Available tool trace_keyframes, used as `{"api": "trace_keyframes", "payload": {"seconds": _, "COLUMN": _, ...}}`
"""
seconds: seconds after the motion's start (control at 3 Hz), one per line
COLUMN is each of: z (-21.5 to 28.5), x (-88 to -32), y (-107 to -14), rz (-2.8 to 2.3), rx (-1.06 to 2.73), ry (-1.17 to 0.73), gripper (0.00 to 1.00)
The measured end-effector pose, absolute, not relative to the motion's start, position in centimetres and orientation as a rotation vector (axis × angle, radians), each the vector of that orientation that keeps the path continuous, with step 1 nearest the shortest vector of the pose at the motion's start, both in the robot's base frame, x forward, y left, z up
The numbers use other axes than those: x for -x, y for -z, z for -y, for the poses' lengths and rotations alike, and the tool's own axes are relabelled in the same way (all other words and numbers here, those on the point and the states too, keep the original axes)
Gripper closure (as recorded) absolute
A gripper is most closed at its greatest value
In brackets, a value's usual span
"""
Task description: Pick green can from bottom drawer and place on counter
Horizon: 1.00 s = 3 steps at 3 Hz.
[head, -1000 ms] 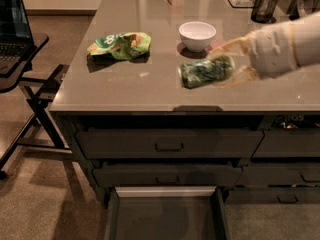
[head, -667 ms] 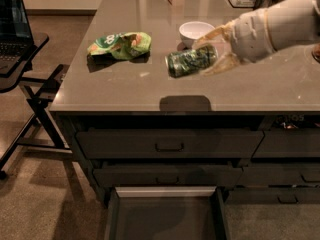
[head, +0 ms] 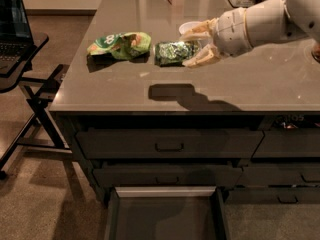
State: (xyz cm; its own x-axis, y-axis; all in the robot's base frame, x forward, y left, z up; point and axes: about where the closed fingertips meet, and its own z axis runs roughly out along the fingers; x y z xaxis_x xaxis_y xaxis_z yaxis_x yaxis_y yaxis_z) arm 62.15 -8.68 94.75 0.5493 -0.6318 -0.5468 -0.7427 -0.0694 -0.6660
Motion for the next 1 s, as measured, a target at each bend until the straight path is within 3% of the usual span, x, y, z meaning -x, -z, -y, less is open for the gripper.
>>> {"api": "trace_keyframes", "payload": {"seconds": 1.0, "z": 8.7, "x": -64.3, "y": -91.7, "rz": -1.310, "rx": 1.643, "ry": -0.219, "gripper": 1.00}}
